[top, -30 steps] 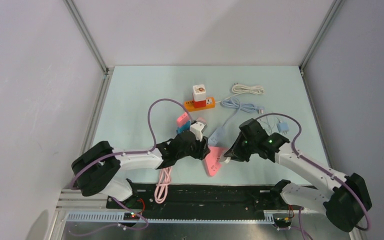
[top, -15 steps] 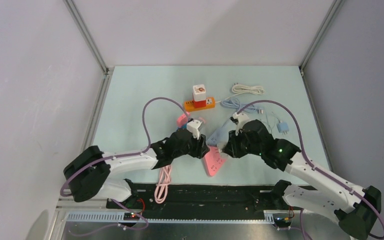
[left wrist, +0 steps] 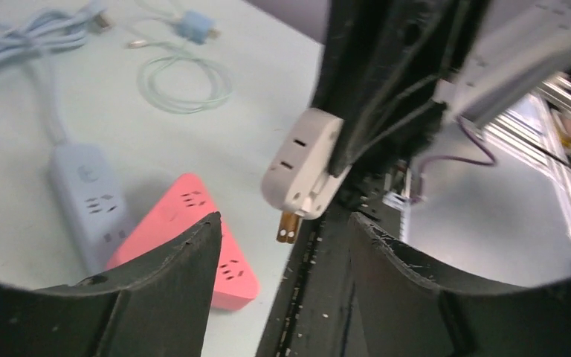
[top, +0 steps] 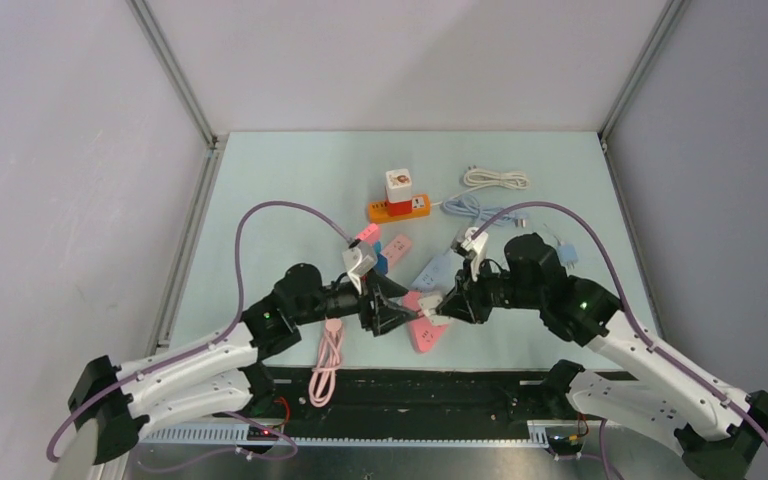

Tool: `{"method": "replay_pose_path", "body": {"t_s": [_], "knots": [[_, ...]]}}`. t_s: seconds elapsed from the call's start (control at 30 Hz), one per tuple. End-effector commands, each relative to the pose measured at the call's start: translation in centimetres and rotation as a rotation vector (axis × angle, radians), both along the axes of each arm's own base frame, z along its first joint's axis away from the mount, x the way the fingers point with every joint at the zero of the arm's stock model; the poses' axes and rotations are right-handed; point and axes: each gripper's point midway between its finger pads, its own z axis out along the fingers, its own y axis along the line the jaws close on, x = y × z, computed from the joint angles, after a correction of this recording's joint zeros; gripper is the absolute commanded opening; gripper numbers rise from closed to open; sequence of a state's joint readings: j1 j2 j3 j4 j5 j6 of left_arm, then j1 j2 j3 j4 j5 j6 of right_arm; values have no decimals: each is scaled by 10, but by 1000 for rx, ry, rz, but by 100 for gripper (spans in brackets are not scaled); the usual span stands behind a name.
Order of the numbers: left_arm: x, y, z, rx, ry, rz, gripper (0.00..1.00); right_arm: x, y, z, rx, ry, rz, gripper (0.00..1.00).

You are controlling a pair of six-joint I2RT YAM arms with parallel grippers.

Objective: Insert the plug
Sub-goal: Adjust the plug.

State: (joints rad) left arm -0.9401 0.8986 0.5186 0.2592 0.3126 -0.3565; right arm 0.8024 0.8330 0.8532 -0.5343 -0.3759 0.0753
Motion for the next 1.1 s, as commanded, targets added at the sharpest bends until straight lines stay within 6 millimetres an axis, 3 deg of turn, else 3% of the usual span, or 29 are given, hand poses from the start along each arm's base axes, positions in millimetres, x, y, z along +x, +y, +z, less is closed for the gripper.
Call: {"method": "replay_pose_path", "body": {"t_s": [0.0, 0.13, 0.27, 0.4, 0.43, 0.5, 0.53, 0.67, 0.83, 0.9, 0.97, 1.03, 1.07], "knots": [[-45, -3, 13, -63, -94, -264, 69, -32, 10, 45, 138, -62, 206, 0], [-59, -10, 12, -58, -78, -352, 70, -48, 13, 60, 193, -78, 303, 0], [-62, -14, 6, -42, -54, -387, 61, -60, 16, 72, 245, -96, 376, 0], [-61, -14, 3, -35, -53, -381, 42, -62, 15, 71, 231, -97, 389, 0], [-60, -14, 2, -33, -56, -377, 30, -61, 15, 72, 228, -112, 392, 0], [-59, -13, -1, -29, -57, -367, 17, -61, 14, 73, 228, -127, 398, 0], [-59, -13, -1, -28, -57, -364, 17, -61, 14, 74, 229, -133, 397, 0], [-58, -10, -3, -29, -61, -349, 31, -51, 12, 68, 186, -150, 351, 0], [-52, -8, -8, -19, -63, -302, 43, -24, 9, 58, 117, -122, 194, 0], [-43, -5, -12, -5, -60, -240, 45, -6, 7, 51, 101, -35, 54, 0], [-25, 0, -21, 28, -45, -125, 47, 16, -1, 40, 78, 91, -135, 0], [5, 10, -35, 76, -21, 65, 51, 31, -11, 22, 42, 224, -293, 0], [10, 12, -39, 85, -3, 104, 56, 34, -14, 16, 53, 313, -380, 0]]}}
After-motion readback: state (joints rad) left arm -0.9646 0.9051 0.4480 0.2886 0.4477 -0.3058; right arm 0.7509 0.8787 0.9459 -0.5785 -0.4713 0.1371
